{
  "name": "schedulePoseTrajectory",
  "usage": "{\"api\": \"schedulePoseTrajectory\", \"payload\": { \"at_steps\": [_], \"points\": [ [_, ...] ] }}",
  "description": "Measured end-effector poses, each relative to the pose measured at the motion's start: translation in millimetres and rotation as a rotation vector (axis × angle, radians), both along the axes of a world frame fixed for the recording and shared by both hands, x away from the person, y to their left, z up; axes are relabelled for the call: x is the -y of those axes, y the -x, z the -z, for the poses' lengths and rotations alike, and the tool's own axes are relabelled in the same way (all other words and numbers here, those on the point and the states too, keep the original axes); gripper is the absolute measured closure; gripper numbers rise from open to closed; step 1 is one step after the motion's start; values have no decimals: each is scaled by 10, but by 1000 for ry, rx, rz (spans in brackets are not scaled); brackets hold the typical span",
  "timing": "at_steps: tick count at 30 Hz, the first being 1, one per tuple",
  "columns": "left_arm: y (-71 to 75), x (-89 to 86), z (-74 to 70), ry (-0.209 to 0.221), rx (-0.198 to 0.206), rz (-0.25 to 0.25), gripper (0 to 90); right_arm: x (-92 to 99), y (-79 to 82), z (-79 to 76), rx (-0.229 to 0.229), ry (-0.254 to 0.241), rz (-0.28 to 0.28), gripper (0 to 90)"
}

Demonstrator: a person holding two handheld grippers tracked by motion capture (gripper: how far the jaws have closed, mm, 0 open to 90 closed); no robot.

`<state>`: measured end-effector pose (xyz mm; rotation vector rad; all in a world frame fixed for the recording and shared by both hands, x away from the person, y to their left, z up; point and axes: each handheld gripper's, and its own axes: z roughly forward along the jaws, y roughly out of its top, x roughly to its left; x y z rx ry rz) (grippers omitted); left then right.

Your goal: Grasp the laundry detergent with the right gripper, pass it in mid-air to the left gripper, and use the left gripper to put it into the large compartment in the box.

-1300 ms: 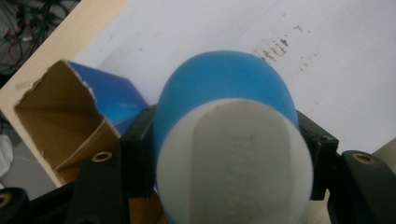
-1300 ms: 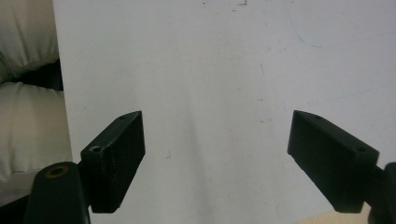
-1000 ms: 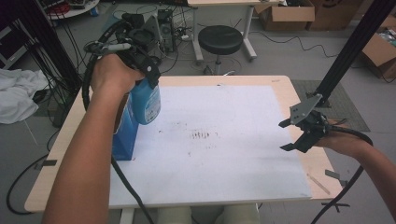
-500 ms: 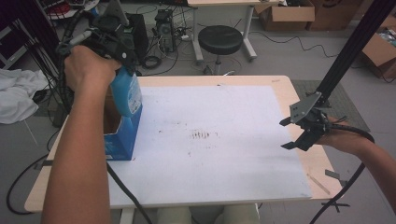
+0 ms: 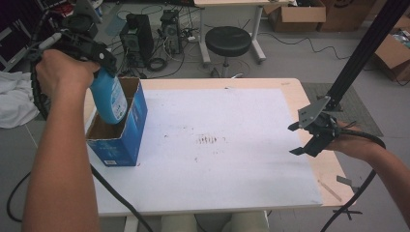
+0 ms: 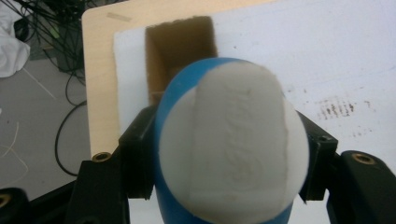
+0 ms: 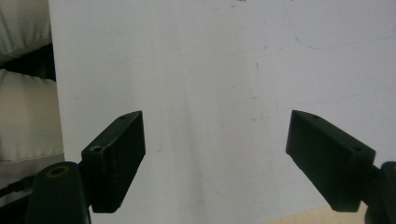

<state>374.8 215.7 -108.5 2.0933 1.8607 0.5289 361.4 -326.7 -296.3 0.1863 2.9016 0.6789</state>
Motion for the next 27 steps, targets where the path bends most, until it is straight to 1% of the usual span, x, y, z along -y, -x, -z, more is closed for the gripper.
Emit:
{"api": "schedulePoseTrajectory", "payload": {
  "at_steps": [3,4,8,16,17,19,20,21,25,26,27],
  "points": [
    [3,-46,38,-3,0,-2,380,6,5,5,-4,5,4,196],
    [4,-90,84,0,2,-11,381,9,1,5,-3,4,2,196],
    [-3,-169,182,8,0,-19,381,19,5,-4,-2,0,5,200],
    [-35,-241,392,15,-8,-22,381,27,-1,15,-4,3,12,202],
    [-35,-241,392,15,-8,-22,380,27,-2,18,-3,4,13,202],
    [-54,-246,490,14,-12,-15,380,32,-3,18,0,5,17,203],
    [-54,-246,490,14,-12,-15,380,35,-4,16,0,4,18,204],
    [-67,-246,568,9,-14,-9,380,37,-4,14,1,5,18,206],
    [-88,-254,735,14,-17,-9,380,46,-8,14,0,3,22,205],
    [-88,-254,735,14,-17,-9,380,47,-8,17,-1,3,23,206],
    [-100,-263,817,17,-19,-8,380,50,-9,21,-1,5,22,206]
  ]
}}
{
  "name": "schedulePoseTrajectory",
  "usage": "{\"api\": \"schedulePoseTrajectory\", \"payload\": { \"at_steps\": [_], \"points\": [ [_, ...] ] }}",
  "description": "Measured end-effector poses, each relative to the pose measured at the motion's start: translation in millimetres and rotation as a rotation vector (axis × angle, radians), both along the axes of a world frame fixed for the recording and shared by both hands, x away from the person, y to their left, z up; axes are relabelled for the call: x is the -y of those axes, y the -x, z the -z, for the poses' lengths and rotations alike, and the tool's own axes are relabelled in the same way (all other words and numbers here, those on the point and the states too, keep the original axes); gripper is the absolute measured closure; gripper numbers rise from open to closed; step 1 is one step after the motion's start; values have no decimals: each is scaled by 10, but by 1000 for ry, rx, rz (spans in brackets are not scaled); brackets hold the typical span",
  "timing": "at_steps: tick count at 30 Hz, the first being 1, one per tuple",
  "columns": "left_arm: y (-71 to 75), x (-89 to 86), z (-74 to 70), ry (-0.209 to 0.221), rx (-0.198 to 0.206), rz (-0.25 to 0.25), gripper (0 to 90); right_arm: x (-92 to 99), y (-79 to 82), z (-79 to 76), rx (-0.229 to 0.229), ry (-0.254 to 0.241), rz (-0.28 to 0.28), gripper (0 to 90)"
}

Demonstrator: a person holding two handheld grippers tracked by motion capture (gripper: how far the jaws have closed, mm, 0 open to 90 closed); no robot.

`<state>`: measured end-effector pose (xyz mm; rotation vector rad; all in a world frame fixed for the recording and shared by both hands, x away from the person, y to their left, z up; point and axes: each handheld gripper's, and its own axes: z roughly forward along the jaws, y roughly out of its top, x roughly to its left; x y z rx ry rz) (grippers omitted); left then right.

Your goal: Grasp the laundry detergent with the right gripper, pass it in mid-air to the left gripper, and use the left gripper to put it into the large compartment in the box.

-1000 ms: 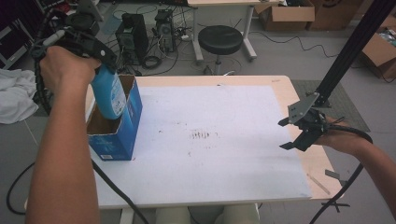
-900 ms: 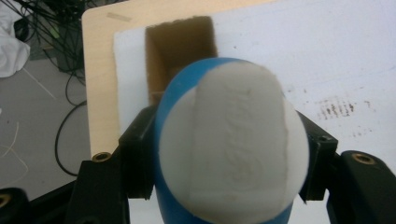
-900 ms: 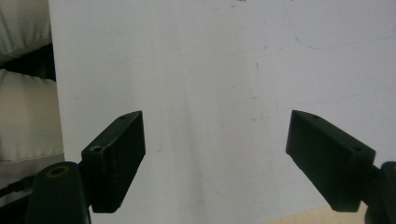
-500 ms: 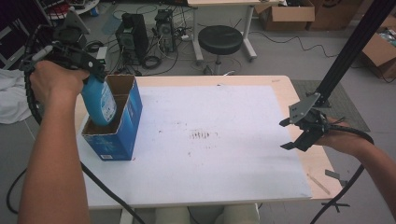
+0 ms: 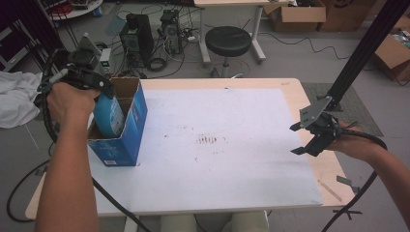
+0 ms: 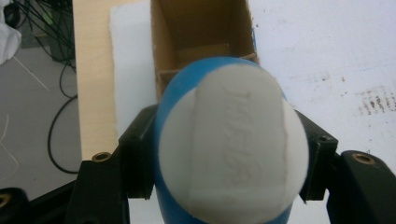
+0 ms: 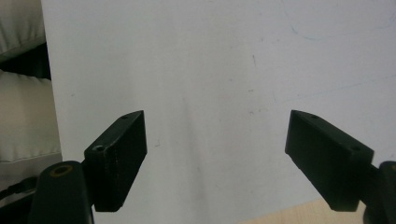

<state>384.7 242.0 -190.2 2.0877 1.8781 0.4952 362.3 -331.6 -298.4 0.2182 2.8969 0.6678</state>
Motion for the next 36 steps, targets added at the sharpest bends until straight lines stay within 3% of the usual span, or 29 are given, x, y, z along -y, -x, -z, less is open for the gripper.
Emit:
{"api": "schedulePoseTrajectory", "payload": {
  "at_steps": [9,20,36],
  "points": [
    [-43,-52,365,11,-13,3,380,46,-2,58,-12,7,17,205],
    [-63,-69,699,11,-38,6,380,52,-4,97,-22,15,28,205],
    [-111,-37,977,-1,-80,33,380,34,-25,134,-29,20,33,205]
  ]
}}
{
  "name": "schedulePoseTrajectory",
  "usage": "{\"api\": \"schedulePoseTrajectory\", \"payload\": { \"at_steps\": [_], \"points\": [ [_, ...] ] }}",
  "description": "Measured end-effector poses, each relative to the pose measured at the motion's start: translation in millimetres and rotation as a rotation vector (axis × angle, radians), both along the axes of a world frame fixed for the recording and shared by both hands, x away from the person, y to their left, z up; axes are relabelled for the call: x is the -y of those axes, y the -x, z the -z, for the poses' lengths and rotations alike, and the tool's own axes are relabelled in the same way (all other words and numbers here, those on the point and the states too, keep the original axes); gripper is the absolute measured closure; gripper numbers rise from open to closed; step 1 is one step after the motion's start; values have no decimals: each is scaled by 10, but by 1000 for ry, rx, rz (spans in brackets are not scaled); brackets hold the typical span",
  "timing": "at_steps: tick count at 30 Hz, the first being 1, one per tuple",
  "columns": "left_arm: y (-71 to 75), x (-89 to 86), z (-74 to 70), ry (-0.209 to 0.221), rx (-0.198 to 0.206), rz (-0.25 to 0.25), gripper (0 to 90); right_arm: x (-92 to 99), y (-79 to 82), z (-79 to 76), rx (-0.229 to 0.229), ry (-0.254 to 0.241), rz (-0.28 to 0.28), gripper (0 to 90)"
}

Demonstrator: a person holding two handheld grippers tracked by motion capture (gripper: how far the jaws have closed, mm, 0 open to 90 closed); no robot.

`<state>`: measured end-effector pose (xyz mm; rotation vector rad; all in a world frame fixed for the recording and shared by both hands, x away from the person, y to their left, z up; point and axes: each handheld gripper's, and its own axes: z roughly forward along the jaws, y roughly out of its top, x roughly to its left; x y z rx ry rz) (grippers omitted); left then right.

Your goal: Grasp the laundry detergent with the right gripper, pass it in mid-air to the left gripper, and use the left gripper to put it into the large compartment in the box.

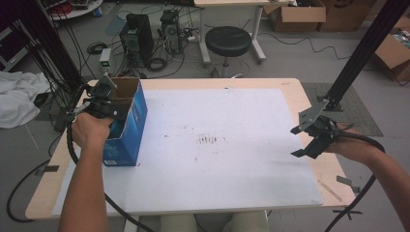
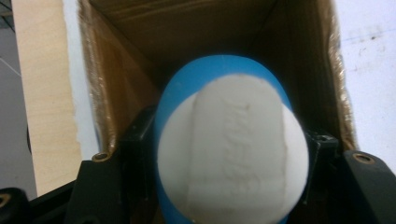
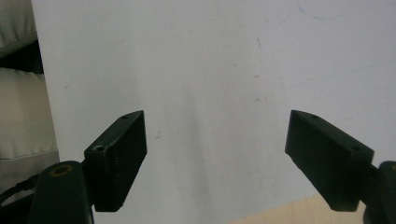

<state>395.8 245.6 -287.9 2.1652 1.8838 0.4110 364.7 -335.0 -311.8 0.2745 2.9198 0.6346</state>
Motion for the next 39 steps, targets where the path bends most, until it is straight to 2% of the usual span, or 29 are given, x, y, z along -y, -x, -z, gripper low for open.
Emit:
{"api": "schedulePoseTrajectory", "payload": {
  "at_steps": [4,11,18,25,33,38,39],
  "points": [
    [-1,-4,11,5,13,-2,380,11,-4,-5,0,-2,3,207],
    [-12,-47,18,22,9,-5,377,13,-7,22,-6,4,4,208],
    [-22,-65,40,61,-5,1,358,-19,-8,54,-10,7,1,208],
    [-10,-74,31,53,8,-9,340,-24,3,59,-12,9,2,209],
    [16,-91,-11,75,23,-16,306,-13,13,40,-5,5,2,209],
    [28,-103,-72,84,23,-14,293,-16,19,37,-7,10,4,209],
    [34,-104,-122,78,27,-12,288,-18,20,32,-5,8,3,209]
  ]
}}
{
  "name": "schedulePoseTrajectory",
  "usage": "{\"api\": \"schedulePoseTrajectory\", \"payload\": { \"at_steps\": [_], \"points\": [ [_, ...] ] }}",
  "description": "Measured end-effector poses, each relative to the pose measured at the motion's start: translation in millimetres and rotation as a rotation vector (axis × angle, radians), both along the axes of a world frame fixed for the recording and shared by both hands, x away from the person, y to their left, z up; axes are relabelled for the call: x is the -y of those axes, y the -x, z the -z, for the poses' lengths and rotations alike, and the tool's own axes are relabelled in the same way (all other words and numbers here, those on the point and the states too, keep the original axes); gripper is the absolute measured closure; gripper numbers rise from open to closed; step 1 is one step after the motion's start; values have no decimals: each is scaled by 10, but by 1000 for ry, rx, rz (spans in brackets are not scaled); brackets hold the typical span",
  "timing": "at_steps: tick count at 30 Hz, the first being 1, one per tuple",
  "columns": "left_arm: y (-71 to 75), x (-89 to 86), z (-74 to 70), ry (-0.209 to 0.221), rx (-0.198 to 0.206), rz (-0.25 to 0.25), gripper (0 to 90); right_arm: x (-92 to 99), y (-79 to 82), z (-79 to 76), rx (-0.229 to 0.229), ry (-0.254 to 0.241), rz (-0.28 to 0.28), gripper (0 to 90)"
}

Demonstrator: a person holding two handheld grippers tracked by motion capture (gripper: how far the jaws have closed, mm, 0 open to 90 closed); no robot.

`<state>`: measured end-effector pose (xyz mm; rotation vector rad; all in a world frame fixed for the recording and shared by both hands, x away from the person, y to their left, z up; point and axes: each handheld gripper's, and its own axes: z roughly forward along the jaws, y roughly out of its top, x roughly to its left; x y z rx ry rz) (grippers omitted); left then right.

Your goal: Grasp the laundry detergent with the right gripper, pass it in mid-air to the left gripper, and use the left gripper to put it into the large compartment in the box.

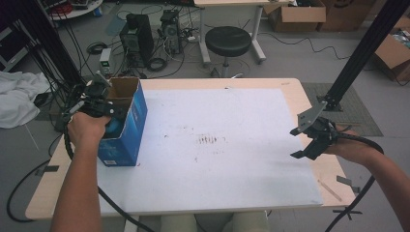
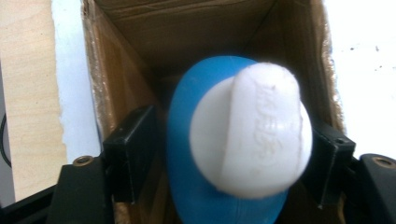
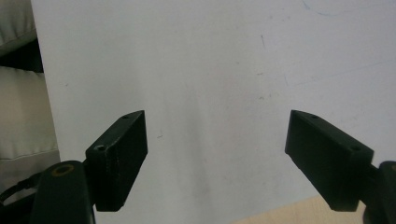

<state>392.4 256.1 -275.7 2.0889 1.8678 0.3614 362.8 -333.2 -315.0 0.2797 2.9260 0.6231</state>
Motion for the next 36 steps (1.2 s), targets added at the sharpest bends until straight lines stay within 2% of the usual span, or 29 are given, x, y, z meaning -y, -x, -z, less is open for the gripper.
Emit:
{"api": "schedulePoseTrajectory", "payload": {
  "at_steps": [8,19,36],
  "points": [
    [37,29,-191,-9,19,18,278,-8,13,-40,8,-4,1,209],
    [71,91,-351,-19,25,48,252,-28,41,-80,16,-4,-5,210],
    [83,378,-583,-27,34,128,240,-13,95,-108,18,-10,3,211]
  ]
}}
